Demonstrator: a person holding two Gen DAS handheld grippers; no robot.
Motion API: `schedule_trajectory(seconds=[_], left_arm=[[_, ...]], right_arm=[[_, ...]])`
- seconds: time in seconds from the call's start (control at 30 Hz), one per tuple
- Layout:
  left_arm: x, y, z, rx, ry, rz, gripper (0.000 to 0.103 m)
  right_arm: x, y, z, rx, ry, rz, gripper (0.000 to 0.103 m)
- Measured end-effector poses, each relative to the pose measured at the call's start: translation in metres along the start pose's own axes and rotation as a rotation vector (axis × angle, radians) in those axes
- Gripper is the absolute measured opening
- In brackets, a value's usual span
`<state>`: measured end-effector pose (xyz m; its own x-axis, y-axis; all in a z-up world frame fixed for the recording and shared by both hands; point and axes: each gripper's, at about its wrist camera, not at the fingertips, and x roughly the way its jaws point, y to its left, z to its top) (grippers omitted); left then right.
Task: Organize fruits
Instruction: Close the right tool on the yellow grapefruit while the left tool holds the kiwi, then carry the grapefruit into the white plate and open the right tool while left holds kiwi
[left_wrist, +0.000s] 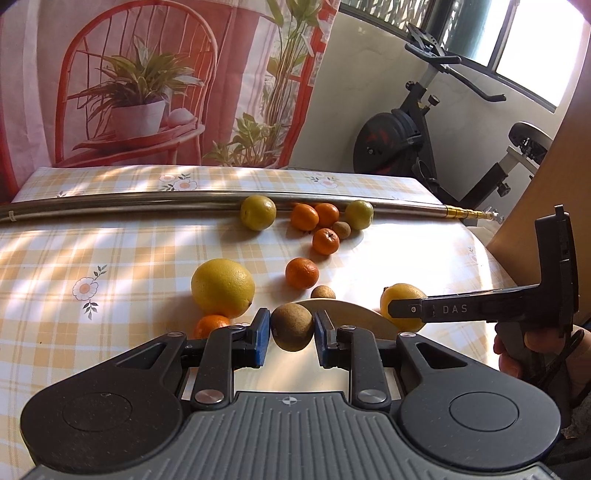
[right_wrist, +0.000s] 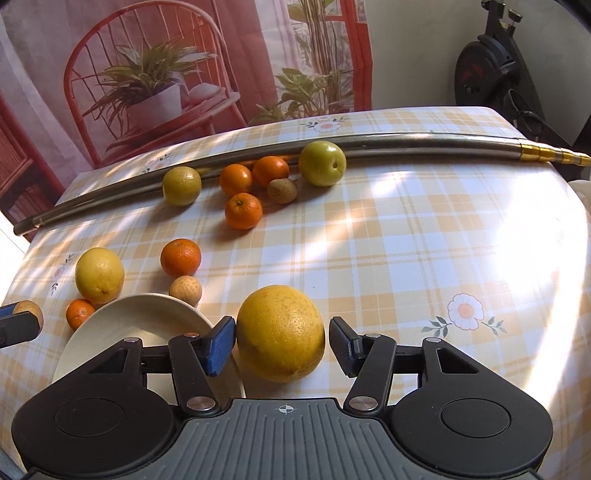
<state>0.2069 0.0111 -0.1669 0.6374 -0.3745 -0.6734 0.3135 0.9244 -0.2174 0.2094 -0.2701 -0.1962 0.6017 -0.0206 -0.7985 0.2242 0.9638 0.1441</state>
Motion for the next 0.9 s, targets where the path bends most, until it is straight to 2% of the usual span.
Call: schedule_trajectory(seconds=[0.3, 0.5, 0.9], left_arm=[[0.003, 0.006, -0.012, -0.019, 0.033, -0.027, 0.027], [0.008, 0.009, -0.019, -0.023, 0.081, -0.033, 0.027], [0.013, 0.011, -0.028, -0.029, 0.136, -0.029, 0.027]], right_arm=[[0.006, -0.001, 0.000, 0.041, 0.013, 0.011, 0.049], [0.002, 0.000, -0.003, 0.033, 0.013, -0.018, 0.049], [-0.032, 0.002, -0.004, 0.025, -0.030, -0.001, 0.049]])
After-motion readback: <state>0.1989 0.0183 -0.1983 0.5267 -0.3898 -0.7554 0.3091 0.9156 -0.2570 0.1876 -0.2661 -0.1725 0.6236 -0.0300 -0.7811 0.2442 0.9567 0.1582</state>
